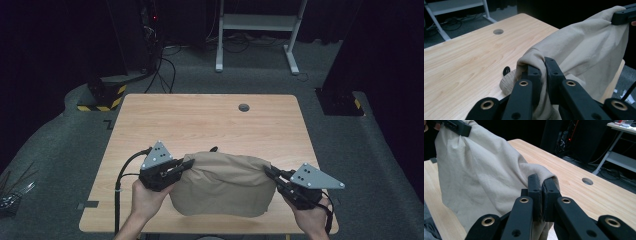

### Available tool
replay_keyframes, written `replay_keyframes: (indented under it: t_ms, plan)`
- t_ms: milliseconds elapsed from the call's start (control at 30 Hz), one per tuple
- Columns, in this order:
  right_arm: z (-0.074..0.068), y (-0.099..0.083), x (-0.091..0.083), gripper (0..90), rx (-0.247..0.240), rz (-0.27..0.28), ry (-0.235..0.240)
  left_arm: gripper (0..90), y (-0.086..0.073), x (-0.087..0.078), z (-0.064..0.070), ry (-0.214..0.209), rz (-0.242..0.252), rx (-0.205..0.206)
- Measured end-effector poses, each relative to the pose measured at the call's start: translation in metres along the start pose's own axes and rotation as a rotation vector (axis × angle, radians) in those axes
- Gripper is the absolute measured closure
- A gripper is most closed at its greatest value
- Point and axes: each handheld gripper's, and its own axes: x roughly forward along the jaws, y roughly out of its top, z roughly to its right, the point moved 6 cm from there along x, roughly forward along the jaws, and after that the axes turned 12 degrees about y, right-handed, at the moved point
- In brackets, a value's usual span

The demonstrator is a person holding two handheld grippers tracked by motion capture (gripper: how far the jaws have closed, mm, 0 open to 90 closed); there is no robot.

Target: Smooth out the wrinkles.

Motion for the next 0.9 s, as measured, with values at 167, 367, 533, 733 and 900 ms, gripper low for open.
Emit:
replay_keyframes:
  t_ms: [167, 367, 533, 733, 900]
  plan:
    - [0.005, 0.002, 0.003, 87.0, 0.002, 0.003, -0.005, 84.1, 0.004, 0.006, -0.003, 0.014, 0.000, 0.011]
    - [0.022, -0.001, 0.014, 87.0, 0.046, -0.002, -0.009, 84.0, 0.004, 0.021, -0.009, 0.020, -0.018, 0.006]
    - [0.030, -0.004, 0.021, 87.0, 0.067, -0.001, -0.016, 84.0, 0.004, 0.032, -0.015, 0.024, -0.025, -0.011]
    - [0.037, -0.009, 0.028, 87.0, 0.085, -0.014, -0.026, 84.0, 0.003, 0.044, -0.018, 0.043, -0.043, -0.004]
    - [0.042, -0.010, 0.033, 87.0, 0.098, -0.023, -0.028, 84.0, 0.003, 0.052, -0.022, 0.051, -0.058, -0.004]
